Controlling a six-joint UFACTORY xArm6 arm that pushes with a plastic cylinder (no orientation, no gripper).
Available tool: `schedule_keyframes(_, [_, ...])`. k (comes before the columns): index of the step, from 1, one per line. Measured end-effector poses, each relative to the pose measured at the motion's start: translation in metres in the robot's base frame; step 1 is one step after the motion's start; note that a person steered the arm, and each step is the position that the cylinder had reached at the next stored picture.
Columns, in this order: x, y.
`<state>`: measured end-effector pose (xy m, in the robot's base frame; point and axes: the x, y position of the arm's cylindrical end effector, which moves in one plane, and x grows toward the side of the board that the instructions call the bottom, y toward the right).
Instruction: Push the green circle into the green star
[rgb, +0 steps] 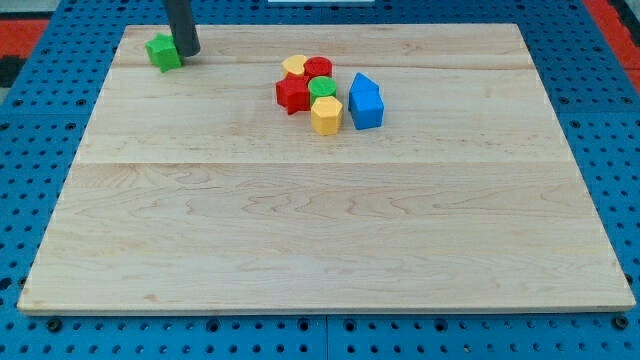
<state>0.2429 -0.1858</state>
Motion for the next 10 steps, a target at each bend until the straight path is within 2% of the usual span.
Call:
schedule_keyframes(2, [0.002,0.143])
schedule_keyframes(3, [0.025,0.193])
schedule_keyframes(4, [0.059,0.182])
schedule_keyframes(5, [0.092,0.206])
schedule_keyframes(6, [0.101,0.242])
schedule_keyframes(7, [0.139,0.250])
schedule_keyframes(9, [0.157,0.159])
schedule_keyframes(10, [0.189,0.133])
